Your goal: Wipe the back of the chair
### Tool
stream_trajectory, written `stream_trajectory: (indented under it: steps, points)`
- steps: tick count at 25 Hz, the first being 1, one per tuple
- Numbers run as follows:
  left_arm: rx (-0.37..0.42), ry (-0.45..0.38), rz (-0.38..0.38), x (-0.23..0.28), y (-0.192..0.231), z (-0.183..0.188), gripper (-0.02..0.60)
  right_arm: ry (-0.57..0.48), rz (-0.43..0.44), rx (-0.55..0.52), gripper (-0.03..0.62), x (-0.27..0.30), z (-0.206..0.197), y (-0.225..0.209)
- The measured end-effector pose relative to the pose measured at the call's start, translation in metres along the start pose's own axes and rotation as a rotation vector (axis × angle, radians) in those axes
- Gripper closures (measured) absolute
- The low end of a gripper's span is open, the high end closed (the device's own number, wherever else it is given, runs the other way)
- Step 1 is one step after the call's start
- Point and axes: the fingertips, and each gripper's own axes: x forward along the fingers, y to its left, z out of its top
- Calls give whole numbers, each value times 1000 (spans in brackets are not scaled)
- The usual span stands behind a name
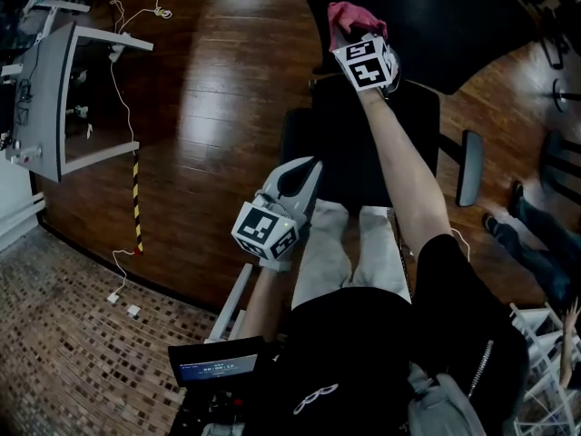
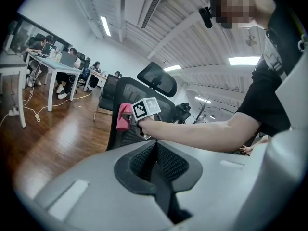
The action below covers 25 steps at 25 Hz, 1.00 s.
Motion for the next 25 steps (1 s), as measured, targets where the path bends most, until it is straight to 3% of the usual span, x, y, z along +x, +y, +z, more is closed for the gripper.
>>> stream_trajectory:
  steps: [12,25]
  points:
    - [-6,25,10,-7,11,-8,588,-19,117,-47,554,27,6,51]
    - [8,73,-51,27,-26,-27,588,-14,26,5,553,-19,-44,-26]
